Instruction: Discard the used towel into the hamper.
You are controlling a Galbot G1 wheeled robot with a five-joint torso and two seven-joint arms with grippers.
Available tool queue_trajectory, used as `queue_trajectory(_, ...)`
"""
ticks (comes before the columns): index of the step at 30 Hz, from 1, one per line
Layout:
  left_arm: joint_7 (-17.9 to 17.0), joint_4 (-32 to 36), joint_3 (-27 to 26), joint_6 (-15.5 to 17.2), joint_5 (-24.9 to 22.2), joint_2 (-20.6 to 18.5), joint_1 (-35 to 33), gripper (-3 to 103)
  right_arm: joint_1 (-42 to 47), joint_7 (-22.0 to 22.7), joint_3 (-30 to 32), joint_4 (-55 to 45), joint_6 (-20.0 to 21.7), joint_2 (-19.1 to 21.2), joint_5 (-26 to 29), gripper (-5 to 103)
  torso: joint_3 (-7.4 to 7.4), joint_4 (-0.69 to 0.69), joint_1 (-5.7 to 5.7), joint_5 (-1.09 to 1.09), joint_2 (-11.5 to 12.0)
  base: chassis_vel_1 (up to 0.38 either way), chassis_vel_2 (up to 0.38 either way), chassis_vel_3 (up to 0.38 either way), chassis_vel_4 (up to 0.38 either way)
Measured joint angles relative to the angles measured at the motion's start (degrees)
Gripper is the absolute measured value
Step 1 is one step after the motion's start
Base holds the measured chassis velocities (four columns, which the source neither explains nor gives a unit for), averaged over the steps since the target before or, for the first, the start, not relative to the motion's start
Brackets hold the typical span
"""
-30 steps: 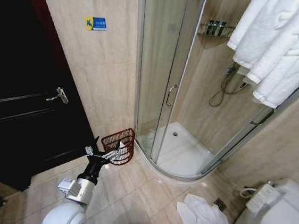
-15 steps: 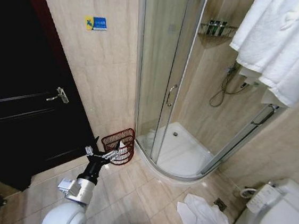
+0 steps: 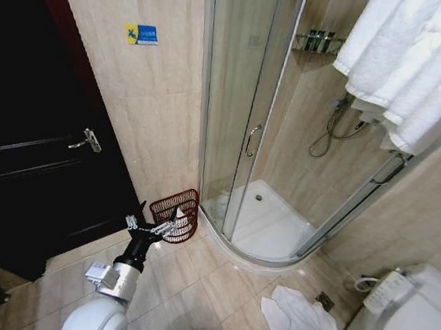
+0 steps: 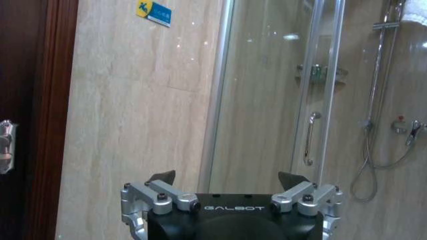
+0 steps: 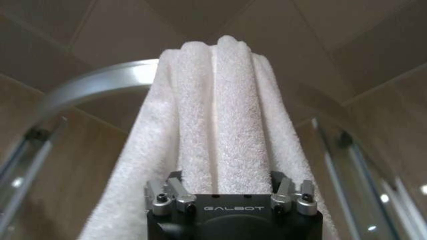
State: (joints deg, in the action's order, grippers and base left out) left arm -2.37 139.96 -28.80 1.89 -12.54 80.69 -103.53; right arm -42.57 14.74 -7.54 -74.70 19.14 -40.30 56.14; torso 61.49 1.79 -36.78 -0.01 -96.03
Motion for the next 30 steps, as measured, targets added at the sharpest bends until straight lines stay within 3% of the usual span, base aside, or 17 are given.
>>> queue_trajectory(1,0.0,0.0,0.0,0.0,0.0,0.0,0.0,100,0.0,0.0,0.0,0.0,0.0,0.0,0.0,75,0.0,0.0,0.0,0.0,0.0,0.0,0.0,0.0,0.0)
queue_trajectory(5,0.0,0.0,0.0,0.0,0.0,0.0,0.0,100,0.1,0.0,0.1,-1.5,0.6,0.4,1.9,53,0.0,0.0,0.0,0.0,0.0,0.0,0.0,0.0,0.0)
queue_trajectory(7,0.0,0.0,0.0,0.0,0.0,0.0,0.0,100,0.1,0.0,0.2,-1.7,0.7,0.5,2.1,53,0.0,0.0,0.0,0.0,0.0,0.0,0.0,0.0,0.0)
queue_trajectory(10,0.0,0.0,0.0,0.0,0.0,0.0,0.0,100,0.2,0.0,0.3,-2.3,0.9,0.7,2.4,37,0.0,0.0,0.0,0.0,0.0,0.0,0.0,0.0,0.0)
queue_trajectory(11,0.0,0.0,0.0,0.0,0.0,0.0,0.0,100,0.2,0.0,0.3,-2.3,0.9,0.7,2.4,37,0.0,0.0,0.0,0.0,0.0,0.0,0.0,0.0,0.0)
queue_trajectory(13,0.0,0.0,0.0,0.0,0.0,0.0,0.0,100,0.3,0.1,0.2,-2.4,0.9,0.9,2.6,27,0.0,0.0,0.0,0.0,0.0,0.0,0.0,0.0,0.0)
queue_trajectory(20,0.0,0.0,0.0,0.0,0.0,0.0,0.0,100,0.7,-0.3,-0.1,-3.2,0.9,1.8,2.8,4,0.0,0.0,0.0,0.02,0.0,0.0,0.0,0.0,0.0)
queue_trajectory(30,0.0,0.0,0.0,0.0,0.0,0.0,0.0,100,5.1,-0.5,3.1,-9.5,-0.5,4.2,5.2,4,0.0,0.01,0.0,0.01,0.0,0.0,0.0,0.0,0.0)
